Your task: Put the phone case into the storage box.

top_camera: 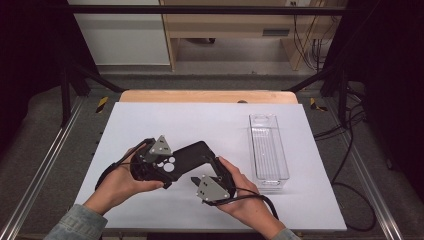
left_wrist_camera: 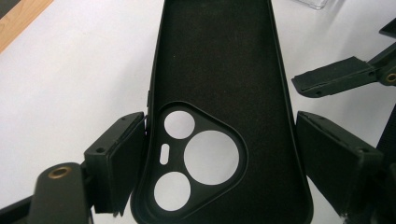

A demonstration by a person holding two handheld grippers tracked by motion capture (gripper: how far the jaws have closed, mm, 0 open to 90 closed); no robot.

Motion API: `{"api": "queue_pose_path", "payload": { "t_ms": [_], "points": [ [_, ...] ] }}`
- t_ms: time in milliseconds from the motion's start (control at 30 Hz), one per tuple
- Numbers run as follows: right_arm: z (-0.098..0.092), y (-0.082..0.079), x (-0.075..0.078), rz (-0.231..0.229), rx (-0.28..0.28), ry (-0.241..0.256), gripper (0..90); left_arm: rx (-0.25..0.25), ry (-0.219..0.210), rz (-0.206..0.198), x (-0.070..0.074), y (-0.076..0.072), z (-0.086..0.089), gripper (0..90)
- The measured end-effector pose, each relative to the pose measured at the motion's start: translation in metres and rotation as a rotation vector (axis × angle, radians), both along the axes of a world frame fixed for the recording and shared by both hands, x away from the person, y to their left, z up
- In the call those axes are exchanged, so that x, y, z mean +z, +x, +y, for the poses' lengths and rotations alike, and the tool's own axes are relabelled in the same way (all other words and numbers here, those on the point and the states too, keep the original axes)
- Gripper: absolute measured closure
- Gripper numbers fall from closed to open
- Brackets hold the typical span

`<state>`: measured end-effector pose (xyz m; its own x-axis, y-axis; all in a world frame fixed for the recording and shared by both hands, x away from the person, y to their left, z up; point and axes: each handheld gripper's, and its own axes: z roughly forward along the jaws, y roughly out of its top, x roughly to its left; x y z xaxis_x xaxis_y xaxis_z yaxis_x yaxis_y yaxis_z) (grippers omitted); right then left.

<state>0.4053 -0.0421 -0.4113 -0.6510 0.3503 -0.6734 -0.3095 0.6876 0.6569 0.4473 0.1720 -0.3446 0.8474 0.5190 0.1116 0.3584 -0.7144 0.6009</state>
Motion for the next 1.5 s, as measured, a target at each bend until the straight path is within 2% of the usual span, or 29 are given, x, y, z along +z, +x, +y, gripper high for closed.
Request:
{"api": "queue_pose_path", "payload": {
  "t_ms": [700,1500],
  "points": [
    [0.0083,0.0011,0.0022,-0.032,0.02,-0.047,43.6,-0.007,-0.006,0.001,0.0007,-0.001,-0.0009,18.2],
    [0.0084,0.0009,0.0033,-0.052,0.022,-0.07,48.6,-0.023,-0.004,0.004,0.0017,-0.0035,-0.003,18.1]
  ]
}}
